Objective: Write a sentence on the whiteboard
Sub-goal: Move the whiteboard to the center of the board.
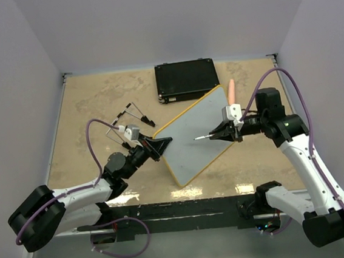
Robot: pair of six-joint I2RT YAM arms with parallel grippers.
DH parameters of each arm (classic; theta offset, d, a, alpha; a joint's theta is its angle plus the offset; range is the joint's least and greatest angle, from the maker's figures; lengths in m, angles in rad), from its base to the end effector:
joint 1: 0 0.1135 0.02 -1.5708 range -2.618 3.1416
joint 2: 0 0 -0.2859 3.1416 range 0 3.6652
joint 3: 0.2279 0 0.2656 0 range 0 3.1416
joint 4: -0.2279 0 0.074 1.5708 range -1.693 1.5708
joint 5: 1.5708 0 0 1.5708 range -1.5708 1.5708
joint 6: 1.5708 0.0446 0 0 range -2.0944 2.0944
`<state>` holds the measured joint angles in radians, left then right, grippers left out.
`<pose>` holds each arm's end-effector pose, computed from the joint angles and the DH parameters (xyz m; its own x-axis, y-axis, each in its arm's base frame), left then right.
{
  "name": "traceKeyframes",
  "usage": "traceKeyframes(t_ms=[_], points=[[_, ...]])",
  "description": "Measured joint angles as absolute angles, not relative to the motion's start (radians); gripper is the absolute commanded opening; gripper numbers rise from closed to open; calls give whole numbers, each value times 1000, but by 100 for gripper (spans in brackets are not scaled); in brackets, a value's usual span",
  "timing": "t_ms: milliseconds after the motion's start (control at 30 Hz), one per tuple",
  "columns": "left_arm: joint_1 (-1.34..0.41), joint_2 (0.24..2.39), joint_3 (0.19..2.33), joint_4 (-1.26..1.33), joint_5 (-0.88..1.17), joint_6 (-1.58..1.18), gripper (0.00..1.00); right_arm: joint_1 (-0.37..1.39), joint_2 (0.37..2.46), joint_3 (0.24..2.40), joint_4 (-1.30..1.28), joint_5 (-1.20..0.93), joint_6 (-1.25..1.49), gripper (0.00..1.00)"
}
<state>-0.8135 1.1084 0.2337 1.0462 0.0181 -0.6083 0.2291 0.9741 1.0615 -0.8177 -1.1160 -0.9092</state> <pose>0.1514 -0.1613 0.2296 -0.3260 -0.4869 -0.8104 0.6733 0.4821 -0.5605 0.1677 0.0803 0.3699 0.1938 -0.3107 -0.9305 -0.9743 0.0499 -0.2196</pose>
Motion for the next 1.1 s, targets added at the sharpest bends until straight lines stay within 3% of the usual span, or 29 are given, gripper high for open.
traceKeyframes(t_ms=[1100], points=[[-877, 1143, 202, 1114, -71, -628, 0, 229, 1000, 992, -829, -1125, -1009, 0]])
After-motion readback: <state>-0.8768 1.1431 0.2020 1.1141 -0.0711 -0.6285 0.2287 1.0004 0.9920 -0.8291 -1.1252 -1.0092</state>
